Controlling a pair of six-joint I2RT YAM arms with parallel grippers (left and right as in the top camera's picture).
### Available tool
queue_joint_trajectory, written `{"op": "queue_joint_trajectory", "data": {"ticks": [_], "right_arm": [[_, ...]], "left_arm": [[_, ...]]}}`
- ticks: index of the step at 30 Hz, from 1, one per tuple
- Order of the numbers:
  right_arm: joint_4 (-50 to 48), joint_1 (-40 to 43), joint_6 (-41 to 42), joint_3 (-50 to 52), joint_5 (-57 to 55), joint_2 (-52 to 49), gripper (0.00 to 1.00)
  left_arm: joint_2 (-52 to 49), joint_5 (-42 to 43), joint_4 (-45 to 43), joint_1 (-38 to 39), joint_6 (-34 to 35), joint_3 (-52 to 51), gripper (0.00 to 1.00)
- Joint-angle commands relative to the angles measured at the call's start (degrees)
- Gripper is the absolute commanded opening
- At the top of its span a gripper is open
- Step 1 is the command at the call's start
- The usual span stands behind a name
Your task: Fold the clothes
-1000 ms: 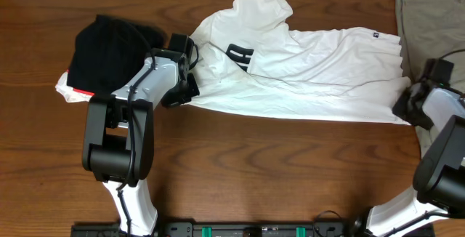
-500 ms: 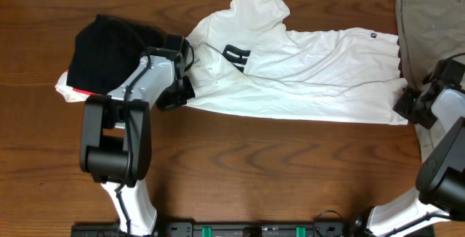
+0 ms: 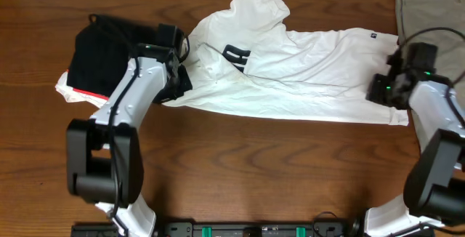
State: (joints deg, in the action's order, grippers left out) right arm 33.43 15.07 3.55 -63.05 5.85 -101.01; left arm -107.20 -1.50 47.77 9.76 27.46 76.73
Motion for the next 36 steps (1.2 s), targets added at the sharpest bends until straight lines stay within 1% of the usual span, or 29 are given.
{"op": "queue_joint_trajectory", "data": {"ticks": [1, 8, 18, 21, 25, 30, 33, 36], "right_arm": [[0.3, -1.1, -1.4, -0.5, -5.2, -3.2, 0.01], [2.8, -1.0, 0.3, -0.5, -5.4, -7.2, 0.01], [4.3, -1.1, 0.7, 0.2, -5.4, -9.5, 0.01], [4.2, -1.1, 1.2, 0.2, -5.4, -9.5, 0.01], [4.0, -1.1, 1.2, 0.2, -5.4, -9.5, 0.01], [3.7, -1.1, 1.8, 0.2, -5.4, -9.5, 0.01], [3.5, -1.1, 2.0, 0.2, -5.4, -9.5, 0.01], [3.4, -1.1, 2.0, 0.2, -5.4, -9.5, 0.01]], "left_arm": [[-3.5, 0.0, -0.3, 0.0, 0.9, -0.8, 0.06], [-9.0, 0.0, -0.3, 0.0, 0.7, -0.9, 0.06], [-9.5, -0.2, -0.9, 0.0, 0.7, -4.4, 0.06], [-7.8, 0.3, -0.7, 0.0, 0.7, -4.1, 0.06], [-1.0, 3.6, -0.9, 0.0, 0.7, -3.6, 0.06], [6.8, 3.8, -3.6, 0.0, -0.7, -3.6, 0.06], [7.2, 3.5, -6.7, 0.0, -3.3, -3.6, 0.06], [5.6, 3.4, -9.7, 0.0, -6.8, -3.8, 0.06]]}}
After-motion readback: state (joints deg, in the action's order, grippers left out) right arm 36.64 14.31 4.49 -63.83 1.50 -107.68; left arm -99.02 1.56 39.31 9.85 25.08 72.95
